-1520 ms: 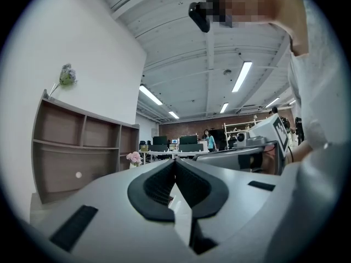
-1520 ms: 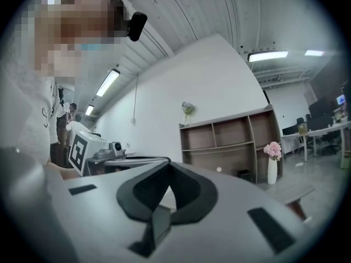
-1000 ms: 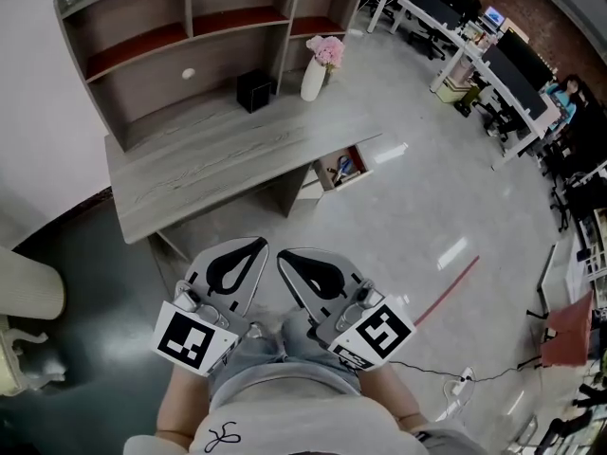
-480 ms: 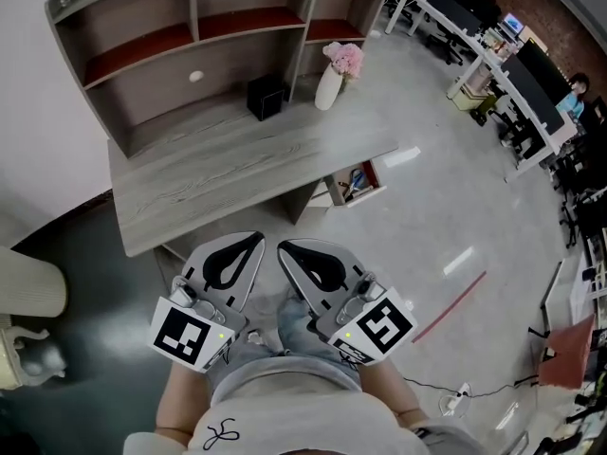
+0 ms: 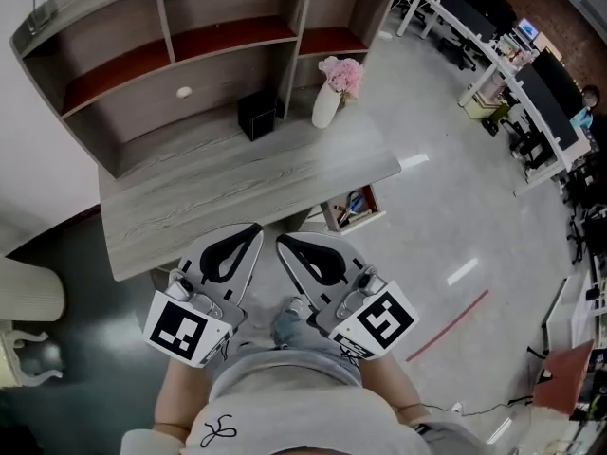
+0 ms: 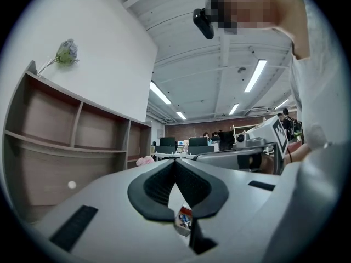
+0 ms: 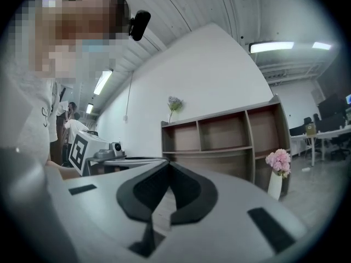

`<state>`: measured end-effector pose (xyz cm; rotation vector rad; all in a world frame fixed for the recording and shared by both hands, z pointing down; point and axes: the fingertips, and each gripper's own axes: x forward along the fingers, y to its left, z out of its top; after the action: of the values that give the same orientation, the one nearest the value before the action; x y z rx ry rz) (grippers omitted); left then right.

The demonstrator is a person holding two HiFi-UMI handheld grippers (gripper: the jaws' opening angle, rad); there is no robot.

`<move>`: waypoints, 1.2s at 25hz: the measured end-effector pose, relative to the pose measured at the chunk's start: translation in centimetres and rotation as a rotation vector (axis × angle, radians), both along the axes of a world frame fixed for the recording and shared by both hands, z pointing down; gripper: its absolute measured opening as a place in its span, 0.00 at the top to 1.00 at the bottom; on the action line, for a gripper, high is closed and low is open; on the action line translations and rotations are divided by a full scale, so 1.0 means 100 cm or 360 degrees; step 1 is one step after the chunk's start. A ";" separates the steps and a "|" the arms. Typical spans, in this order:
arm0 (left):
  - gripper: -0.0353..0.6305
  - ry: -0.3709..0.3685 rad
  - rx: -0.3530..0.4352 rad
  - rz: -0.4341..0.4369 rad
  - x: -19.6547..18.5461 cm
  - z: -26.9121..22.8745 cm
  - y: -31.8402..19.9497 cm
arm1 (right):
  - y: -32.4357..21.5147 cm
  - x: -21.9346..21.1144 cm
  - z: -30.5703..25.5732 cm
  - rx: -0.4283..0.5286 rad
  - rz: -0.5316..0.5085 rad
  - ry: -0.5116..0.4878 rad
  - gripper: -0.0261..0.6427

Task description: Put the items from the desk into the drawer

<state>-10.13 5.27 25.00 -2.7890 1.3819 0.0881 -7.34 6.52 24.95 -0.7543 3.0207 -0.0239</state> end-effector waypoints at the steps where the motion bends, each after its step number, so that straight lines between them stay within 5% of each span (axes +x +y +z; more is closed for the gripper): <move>1: 0.93 -0.0006 -0.0001 -0.0012 0.004 0.000 -0.008 | -0.008 0.004 -0.001 0.0000 -0.0012 -0.0004 0.95; 15: 0.93 -0.0086 -0.0024 -0.0128 0.066 0.002 -0.087 | -0.091 0.059 0.003 -0.0012 -0.0169 -0.0080 0.95; 22: 0.93 -0.0094 -0.0063 -0.0165 0.059 0.014 -0.106 | -0.113 0.060 0.014 -0.0068 -0.0149 -0.0107 0.95; 30: 0.93 -0.0068 -0.0028 -0.0052 0.050 0.010 -0.149 | -0.151 0.053 0.014 -0.0065 -0.0022 -0.0081 0.95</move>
<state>-5.16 -9.60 26.01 -2.7639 1.4252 0.0155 -2.03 -8.58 26.33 -0.7248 2.9859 -0.1038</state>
